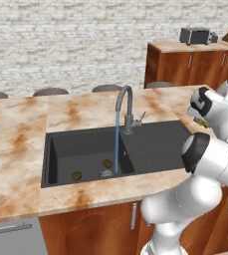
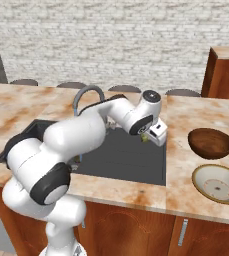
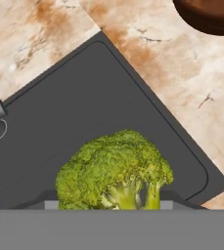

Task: Pick the kiwis from the sink and place them in one bowl. Place the broccoli in the other bowl. Then turn off the sink faucet.

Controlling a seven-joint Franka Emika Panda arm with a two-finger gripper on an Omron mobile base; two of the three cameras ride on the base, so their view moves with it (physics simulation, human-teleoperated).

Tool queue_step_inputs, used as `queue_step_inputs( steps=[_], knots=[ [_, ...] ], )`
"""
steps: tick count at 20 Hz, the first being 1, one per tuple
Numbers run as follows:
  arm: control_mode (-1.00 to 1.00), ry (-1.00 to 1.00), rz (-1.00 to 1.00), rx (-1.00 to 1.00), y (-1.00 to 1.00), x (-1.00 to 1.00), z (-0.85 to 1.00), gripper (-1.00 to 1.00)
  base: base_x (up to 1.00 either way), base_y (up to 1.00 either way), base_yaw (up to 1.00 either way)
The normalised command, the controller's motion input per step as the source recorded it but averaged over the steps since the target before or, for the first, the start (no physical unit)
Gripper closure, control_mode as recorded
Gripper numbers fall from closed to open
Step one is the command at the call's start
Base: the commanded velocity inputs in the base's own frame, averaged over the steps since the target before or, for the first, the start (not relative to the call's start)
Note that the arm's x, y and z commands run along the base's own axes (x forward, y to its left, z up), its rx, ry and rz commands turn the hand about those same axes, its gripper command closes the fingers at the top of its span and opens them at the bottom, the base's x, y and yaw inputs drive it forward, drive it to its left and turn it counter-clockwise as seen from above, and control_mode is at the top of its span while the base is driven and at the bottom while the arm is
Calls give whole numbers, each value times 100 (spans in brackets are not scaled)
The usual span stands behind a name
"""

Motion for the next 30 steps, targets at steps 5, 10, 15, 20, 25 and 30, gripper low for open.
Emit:
queue_step_inputs(
  steps=[5, 10, 15, 20, 25, 30],
  knots=[
    [-100, 2, 0, 0, -23, 9, 3, 100, 0, 0, 0],
    [-100, 7, -1, 0, -27, 13, 25, 100, 0, 0, 0],
    [-100, 2, -5, 0, -46, 17, 21, 100, 0, 0, 0],
    [-100, 0, -5, 0, -51, 14, 2, 100, 0, 0, 0],
    [-100, 0, -2, 0, -45, 15, 0, 100, 0, 0, 0],
    [-100, 0, -2, 0, -36, 19, -7, 100, 0, 0, 0]
  ],
)
